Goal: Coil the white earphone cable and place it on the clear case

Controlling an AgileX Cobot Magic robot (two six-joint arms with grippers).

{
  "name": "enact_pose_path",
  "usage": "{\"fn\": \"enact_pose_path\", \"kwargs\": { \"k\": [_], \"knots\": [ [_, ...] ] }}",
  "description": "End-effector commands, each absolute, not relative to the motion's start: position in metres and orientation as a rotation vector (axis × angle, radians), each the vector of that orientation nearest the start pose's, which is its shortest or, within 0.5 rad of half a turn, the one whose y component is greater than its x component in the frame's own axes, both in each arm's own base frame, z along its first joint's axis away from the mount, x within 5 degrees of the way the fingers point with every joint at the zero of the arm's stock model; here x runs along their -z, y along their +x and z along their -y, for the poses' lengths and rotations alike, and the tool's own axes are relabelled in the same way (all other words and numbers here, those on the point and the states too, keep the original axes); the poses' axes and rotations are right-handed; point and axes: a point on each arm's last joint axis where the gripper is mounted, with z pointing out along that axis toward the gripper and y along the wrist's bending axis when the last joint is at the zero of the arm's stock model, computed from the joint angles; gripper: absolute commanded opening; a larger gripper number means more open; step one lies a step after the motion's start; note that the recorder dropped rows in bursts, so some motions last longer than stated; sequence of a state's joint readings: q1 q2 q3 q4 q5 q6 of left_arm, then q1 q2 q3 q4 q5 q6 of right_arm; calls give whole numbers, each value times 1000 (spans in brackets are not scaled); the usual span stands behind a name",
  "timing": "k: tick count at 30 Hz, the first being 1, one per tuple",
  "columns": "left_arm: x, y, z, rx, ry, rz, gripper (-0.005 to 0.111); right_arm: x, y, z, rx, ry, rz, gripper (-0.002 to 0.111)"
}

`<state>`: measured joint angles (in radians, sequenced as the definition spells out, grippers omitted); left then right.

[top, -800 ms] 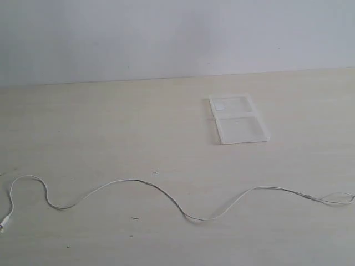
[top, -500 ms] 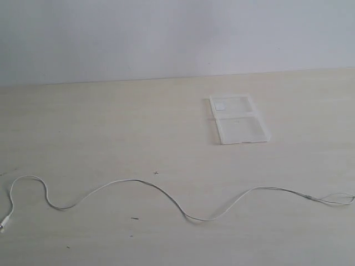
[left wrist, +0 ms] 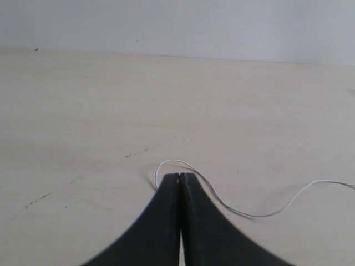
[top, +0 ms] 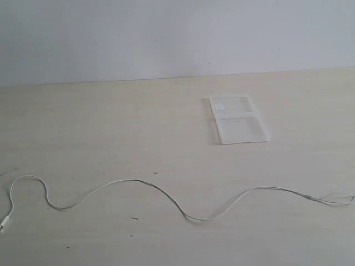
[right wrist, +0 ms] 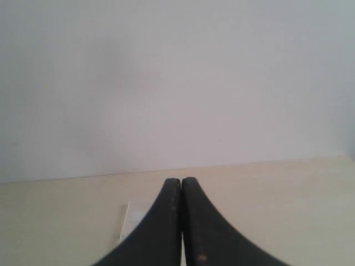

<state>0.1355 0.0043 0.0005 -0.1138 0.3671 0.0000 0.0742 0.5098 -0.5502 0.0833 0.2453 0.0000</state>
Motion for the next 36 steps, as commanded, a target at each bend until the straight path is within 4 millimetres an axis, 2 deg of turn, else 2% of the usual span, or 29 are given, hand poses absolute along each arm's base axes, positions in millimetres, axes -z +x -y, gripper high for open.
{"fn": "enact_pose_path", "kwargs": {
  "k": [1, 4, 7, 10, 12, 14, 16, 19, 21, 24, 28, 31, 33, 36],
  "knots": [
    [-181, 53, -4, 17, -198, -1831, 0, -351, 126, -10, -159, 35, -1606, 0],
    [-181, 53, -4, 17, -198, -1831, 0, -354, 132, -10, -196, 78, -1559, 0],
    [-181, 53, -4, 17, -198, -1831, 0, -349, 143, -10, -193, 83, -1584, 0],
    [-181, 53, -4, 17, -198, -1831, 0, -341, 161, -12, -222, 111, -1699, 0],
    [-181, 53, -4, 17, -198, -1831, 0, -338, 178, -19, -209, 42, -1856, 0],
    [-181, 53, -4, 17, -198, -1831, 0, -336, 196, -32, -170, -147, -2010, 0],
    [-181, 53, -4, 17, -198, -1831, 0, -339, 211, -55, -196, -443, -2126, 0],
    [-181, 53, -4, 17, -198, -1831, 0, -342, 224, -97, -351, -964, -2146, 0],
    [-181, 53, -4, 17, -198, -1831, 0, -345, 233, -122, -464, -1223, -2092, 0],
    [-181, 53, -4, 17, -198, -1831, 0, -334, 255, -156, -524, -1383, -2131, 0],
    [-181, 53, -4, 17, -198, -1831, 0, -305, 273, -190, -407, -1664, -2265, 0],
    [-181, 53, -4, 17, -198, -1831, 0, -280, 281, -217, -326, -1853, -2282, 0],
    [-181, 53, -4, 17, -198, -1831, 0, -260, 282, -235, -338, -1927, -2290, 0],
    [-181, 53, -4, 17, -198, -1831, 0, -229, 277, -258, -319, -2045, -2309, 8]
  ]
}}
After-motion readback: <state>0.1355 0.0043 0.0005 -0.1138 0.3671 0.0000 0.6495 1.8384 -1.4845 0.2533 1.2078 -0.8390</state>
